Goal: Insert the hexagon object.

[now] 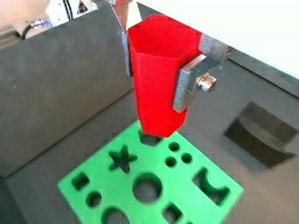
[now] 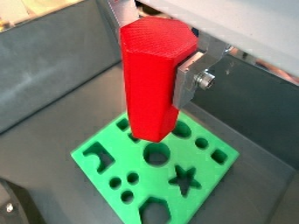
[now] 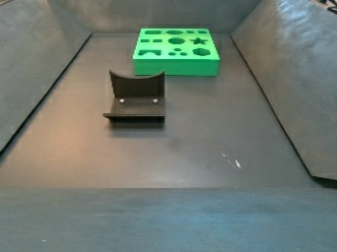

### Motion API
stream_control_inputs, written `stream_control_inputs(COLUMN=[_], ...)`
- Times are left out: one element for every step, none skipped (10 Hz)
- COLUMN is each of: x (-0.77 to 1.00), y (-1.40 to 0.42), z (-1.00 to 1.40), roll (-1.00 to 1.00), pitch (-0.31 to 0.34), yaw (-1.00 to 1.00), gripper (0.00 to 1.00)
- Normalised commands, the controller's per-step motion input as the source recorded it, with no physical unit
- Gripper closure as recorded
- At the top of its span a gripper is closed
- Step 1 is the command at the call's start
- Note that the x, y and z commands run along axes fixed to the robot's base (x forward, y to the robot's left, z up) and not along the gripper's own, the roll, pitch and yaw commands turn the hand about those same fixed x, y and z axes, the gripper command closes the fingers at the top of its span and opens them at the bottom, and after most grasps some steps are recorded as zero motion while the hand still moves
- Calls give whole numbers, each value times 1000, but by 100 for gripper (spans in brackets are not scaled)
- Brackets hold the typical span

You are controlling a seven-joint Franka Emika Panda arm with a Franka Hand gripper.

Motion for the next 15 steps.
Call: stream_control_inputs(x=[-426, -343, -200, -11, 0, 0, -83, -166, -214, -111, 0, 37, 120, 0, 0], y=[191, 151, 103, 97, 217, 246, 226, 277, 286, 260, 231, 186, 149, 40, 0], z=[-1000, -1000, -1000, -1000, -1000, -1000, -1000, -1000, -1000, -1000, -1000, -1000, -974, -1000, -1000], roll=[-43, -29, -1, 0, 0, -7, -120, -157, -73, 0, 0, 0, 0, -83, -161], pitch=[-21, -30, -43, -29, -31, -1, 0, 0, -11, -20, 0, 0, 1, 0, 0], yaw=[0, 0, 3, 17, 57, 34, 0, 0, 0, -6, -34, -23, -20, -20, -66], gripper=[100, 100, 100, 100, 100, 100, 100, 100, 100, 100, 100, 100, 100, 100, 100])
